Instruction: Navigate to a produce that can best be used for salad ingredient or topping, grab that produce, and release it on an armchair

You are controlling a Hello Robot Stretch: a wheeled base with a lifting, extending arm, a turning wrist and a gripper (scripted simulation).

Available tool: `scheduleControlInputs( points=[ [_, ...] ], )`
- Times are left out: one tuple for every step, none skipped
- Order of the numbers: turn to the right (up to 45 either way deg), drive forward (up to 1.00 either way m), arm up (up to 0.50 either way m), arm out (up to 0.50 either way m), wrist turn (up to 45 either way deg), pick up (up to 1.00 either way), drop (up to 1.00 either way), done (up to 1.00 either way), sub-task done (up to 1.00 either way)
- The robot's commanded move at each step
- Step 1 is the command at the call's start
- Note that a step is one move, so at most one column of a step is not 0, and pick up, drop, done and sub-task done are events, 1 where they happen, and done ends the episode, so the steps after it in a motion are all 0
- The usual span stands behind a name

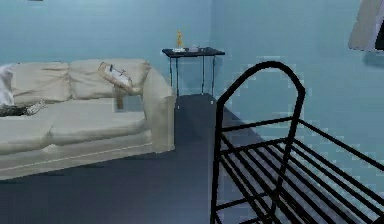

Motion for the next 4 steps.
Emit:
scheduleControlInputs(
  points=[
    [-18.0, 0.0, 0.0, 0.0, 0.0, 0.0, 0.0, 0.0, 0.0],
    [0.0, 0.75, 0.0, 0.0, 0.0, 0.0, 0.0, 0.0, 0.0],
    [-45.0, 0.0, 0.0, 0.0, 0.0, 0.0, 0.0, 0.0, 0.0],
    [0.0, 1.0, 0.0, 0.0, 0.0, 0.0, 0.0, 0.0, 0.0]
  ],
)
